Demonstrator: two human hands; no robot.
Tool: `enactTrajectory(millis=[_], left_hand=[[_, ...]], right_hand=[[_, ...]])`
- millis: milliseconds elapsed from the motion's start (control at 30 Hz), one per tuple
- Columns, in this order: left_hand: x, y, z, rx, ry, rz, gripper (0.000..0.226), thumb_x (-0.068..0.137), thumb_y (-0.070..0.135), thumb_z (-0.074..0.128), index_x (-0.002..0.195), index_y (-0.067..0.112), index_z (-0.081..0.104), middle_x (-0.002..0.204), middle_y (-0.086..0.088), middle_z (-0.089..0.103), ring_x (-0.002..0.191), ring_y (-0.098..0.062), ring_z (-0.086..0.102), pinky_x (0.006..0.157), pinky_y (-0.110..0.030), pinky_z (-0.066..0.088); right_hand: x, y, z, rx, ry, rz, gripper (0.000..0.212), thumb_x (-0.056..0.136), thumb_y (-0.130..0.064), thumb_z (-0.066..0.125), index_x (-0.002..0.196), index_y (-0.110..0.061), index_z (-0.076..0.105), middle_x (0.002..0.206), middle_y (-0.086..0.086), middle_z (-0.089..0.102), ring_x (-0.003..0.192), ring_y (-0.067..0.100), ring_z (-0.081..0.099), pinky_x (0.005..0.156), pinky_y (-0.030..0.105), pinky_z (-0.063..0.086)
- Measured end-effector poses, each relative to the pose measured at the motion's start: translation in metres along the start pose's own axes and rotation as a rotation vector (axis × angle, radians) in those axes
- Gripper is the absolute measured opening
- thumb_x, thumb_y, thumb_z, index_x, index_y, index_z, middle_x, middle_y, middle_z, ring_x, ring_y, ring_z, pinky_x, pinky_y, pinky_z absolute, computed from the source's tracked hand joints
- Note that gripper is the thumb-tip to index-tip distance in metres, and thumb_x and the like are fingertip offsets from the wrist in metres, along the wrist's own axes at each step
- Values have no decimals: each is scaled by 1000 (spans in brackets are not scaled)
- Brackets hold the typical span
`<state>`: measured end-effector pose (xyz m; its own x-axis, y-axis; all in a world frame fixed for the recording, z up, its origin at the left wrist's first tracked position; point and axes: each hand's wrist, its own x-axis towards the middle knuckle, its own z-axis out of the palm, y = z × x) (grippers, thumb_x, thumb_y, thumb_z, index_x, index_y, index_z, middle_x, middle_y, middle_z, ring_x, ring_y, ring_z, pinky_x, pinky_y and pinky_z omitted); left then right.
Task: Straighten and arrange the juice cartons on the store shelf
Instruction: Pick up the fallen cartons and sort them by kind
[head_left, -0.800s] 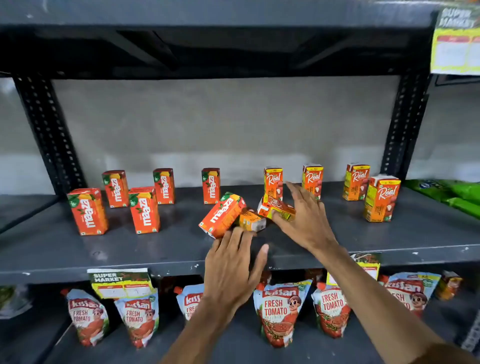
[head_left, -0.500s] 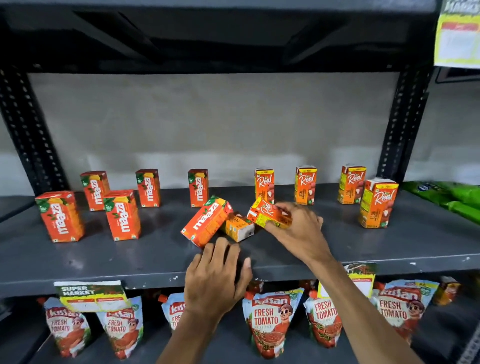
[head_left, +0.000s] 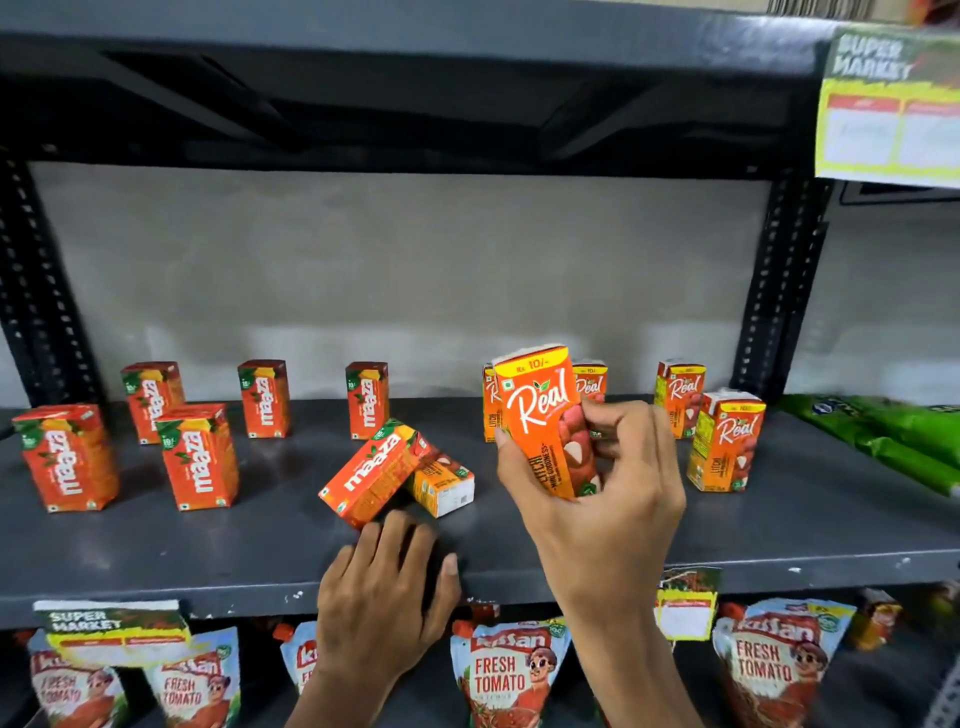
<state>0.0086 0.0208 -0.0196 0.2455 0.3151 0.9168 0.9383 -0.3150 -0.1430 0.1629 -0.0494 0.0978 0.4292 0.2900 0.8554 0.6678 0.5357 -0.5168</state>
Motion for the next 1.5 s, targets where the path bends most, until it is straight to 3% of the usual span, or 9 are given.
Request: enactTrajectory(millis=[133, 333, 433, 633, 767, 933, 1167, 1400, 1500], left_hand=[[1, 0, -1, 3, -4, 0, 38, 94, 40, 39, 83, 16, 67, 86, -5, 64, 66, -23, 59, 54, -34, 42], [0, 1, -2, -8, -23, -16, 41, 94, 41, 37, 83, 16, 67, 87, -5, 64, 67, -23, 60, 55, -34, 44], [1, 2, -3, -6, -24, -20, 42, 95, 41, 36, 84, 16, 67, 87, -5, 64, 68, -23, 60, 55, -34, 43], [1, 2, -2, 11, -16, -19, 44, 97, 41, 33, 83, 14, 65, 85, -5, 62, 68, -23, 59, 56, -34, 42], [-1, 2, -1, 6, -22, -22, 42, 97, 41, 32, 85, 14, 62, 86, -5, 61, 68, -24, 58, 56, -34, 41], [-2, 1, 3, 12, -16, -26, 39, 96, 39, 35, 85, 13, 63, 87, -6, 60, 68, -25, 57, 55, -34, 38], [-4, 1, 6, 11, 5, -7, 38, 95, 37, 37, 85, 12, 63, 87, -7, 61, 67, -27, 57, 54, -34, 37], [-1, 4, -3, -42, -54, -54, 40, 95, 38, 35, 86, 11, 63, 88, -8, 60, 70, -27, 58, 57, -35, 42], [3, 4, -12, -127, -91, -66, 39, 97, 41, 35, 88, 14, 62, 91, -4, 59, 70, -24, 59, 58, -34, 44]], right_hand=[[7, -10, -14, 105, -24, 30, 61, 66, -52, 80, 99, -7, 58, 100, 12, 62, 86, 8, 60, 67, -5, 42], [8, -7, -12, 105, -29, 55, 59, 64, -53, 68, 99, -7, 57, 97, 12, 62, 82, 6, 54, 73, -9, 36], [6, 4, -7, 40, 6, 31, 57, 68, -58, 69, 101, -15, 53, 99, 3, 59, 83, 2, 56, 68, -2, 45], [1, 41, 2, -80, -23, 108, 58, 71, -58, 74, 105, -16, 52, 104, 0, 61, 89, 13, 67, 63, 30, 62], [3, 69, 5, -176, -84, 242, 58, 69, -59, 74, 106, -22, 48, 105, -4, 62, 86, 7, 63, 65, 13, 49], [15, 94, 2, -248, -98, 350, 57, 69, -51, 81, 103, -22, 46, 96, -9, 53, 81, 8, 55, 68, 21, 43], [19, 115, -1, -325, -106, 444, 61, 70, -40, 84, 108, -13, 45, 108, 3, 57, 89, 17, 59, 56, 14, 33], [20, 108, -4, -318, -144, 533, 72, 66, -33, 88, 115, -7, 43, 120, 13, 52, 110, 30, 58, 77, 29, 45], [14, 79, -5, -457, -72, 376, 83, 63, -34, 90, 120, -11, 35, 129, 20, 46, 122, 35, 43, 94, 43, 44]])
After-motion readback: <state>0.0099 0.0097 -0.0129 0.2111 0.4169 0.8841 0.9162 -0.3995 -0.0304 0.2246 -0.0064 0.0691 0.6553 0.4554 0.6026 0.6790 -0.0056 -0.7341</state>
